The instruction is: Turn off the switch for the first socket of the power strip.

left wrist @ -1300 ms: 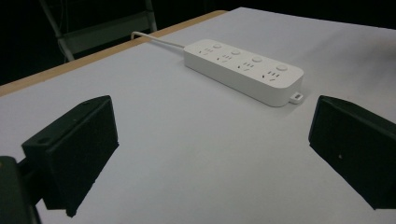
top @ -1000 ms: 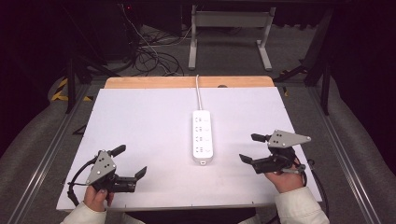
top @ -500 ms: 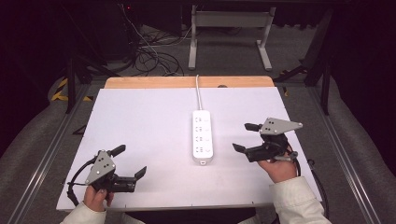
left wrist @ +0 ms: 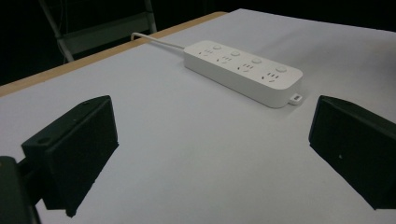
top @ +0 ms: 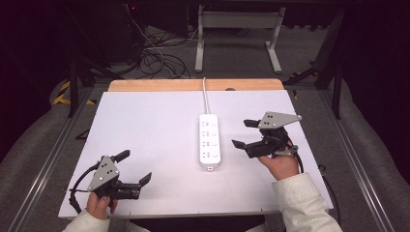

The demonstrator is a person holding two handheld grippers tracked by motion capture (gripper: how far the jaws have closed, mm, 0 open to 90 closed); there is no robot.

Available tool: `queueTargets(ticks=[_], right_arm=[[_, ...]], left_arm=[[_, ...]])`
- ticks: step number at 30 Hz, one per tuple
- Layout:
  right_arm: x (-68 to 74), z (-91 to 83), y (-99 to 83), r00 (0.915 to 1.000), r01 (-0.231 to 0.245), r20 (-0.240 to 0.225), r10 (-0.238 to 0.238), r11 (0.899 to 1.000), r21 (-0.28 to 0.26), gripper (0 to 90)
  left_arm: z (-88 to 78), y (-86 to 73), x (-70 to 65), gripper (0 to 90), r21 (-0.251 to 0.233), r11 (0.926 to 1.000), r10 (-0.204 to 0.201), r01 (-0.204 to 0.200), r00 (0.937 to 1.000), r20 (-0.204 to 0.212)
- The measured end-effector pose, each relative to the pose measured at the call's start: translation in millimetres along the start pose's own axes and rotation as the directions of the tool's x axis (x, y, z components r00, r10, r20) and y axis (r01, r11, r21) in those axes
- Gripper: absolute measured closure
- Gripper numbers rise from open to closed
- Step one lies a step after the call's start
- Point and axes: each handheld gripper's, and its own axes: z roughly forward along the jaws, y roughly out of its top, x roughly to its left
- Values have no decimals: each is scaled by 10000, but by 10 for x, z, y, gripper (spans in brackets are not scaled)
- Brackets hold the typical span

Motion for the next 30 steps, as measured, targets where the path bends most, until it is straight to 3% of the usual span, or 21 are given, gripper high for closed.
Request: queueTargets(ticks=[8, 10, 11, 15, 17, 19, 26, 30], right_arm=[[-44, 40, 65, 9998, -172, 39, 171, 9994, 310, 283], [-25, 42, 94, 9994, -158, 328, 149, 9995, 289, 379], [-25, 42, 94, 9994, -158, 328, 149, 9995, 289, 379], [-83, 101, 168, 9994, -334, 13, 333, 9980, 537, 483], [-131, 141, 221, 9990, -432, -102, 439, 9973, 598, 600], [-156, 165, 245, 9984, -526, -188, 540, 9963, 681, 631], [-241, 309, 379, 9967, -795, -82, 806, 9925, 933, 894], [-290, 387, 394, 9952, -928, -200, 954, 9902, 1044, 900]], left_arm=[[1, 1, -4, 17, -20, 10000, -26, 26, 10000, 36], [1, 1, -5, 17, -16, 10000, -29, 29, 10000, 38], [2, 1, -5, 17, -12, 10000, -31, 31, 10000, 38], [3, 2, -2, 17, 12, 10000, 29, -29, 10000, 20], [3, 1, -5, 17, 3, 10000, -29, 29, 10000, 33], [3, 3, 5, 17, 38, 10000, 86, -86, 10000, -12], [0, 0, 9, 17, 34, 10000, 28, -28, 10000, 3], [0, 0, 7, 17, 19, 10000, 37, -37, 10000, 1]])
